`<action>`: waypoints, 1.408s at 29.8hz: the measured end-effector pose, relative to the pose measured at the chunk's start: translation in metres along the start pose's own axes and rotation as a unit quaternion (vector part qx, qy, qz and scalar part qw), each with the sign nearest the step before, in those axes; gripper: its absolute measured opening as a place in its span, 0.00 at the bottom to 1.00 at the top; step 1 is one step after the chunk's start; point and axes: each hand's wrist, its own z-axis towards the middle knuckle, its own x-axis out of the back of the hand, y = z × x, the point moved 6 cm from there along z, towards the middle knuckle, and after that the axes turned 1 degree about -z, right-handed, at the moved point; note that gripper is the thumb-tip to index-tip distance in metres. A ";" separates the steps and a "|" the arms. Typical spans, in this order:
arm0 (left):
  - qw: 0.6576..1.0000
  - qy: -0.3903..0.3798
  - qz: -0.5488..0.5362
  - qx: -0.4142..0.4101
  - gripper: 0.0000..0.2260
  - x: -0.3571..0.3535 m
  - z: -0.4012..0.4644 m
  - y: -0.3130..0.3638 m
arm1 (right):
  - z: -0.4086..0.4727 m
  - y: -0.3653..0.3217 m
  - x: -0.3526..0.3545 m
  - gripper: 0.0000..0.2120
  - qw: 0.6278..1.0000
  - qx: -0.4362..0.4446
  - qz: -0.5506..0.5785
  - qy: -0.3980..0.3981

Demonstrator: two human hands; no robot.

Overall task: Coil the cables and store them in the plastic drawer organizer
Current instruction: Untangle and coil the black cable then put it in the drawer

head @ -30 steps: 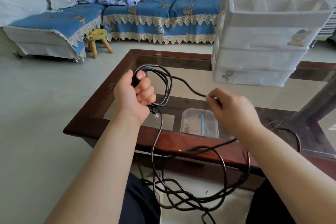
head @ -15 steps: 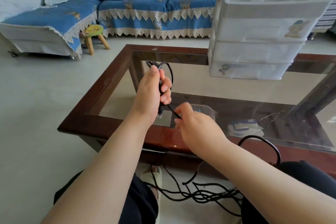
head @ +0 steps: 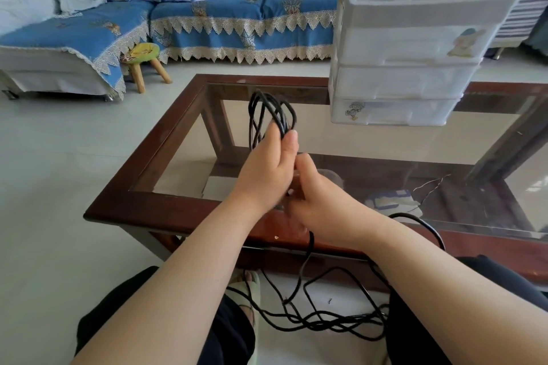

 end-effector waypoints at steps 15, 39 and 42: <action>0.973 -0.124 0.187 0.056 0.17 -0.011 -0.001 -0.017 | -0.010 0.029 0.009 0.12 0.973 -0.114 -0.019 -0.199; 0.780 -0.241 -0.535 0.220 0.17 0.001 -0.011 -0.017 | 0.007 0.034 0.016 0.15 0.794 -0.086 0.601 -0.039; 0.793 -0.206 -0.517 0.248 0.17 -0.007 -0.011 -0.013 | 0.005 0.027 0.022 0.20 0.786 -0.079 0.613 0.002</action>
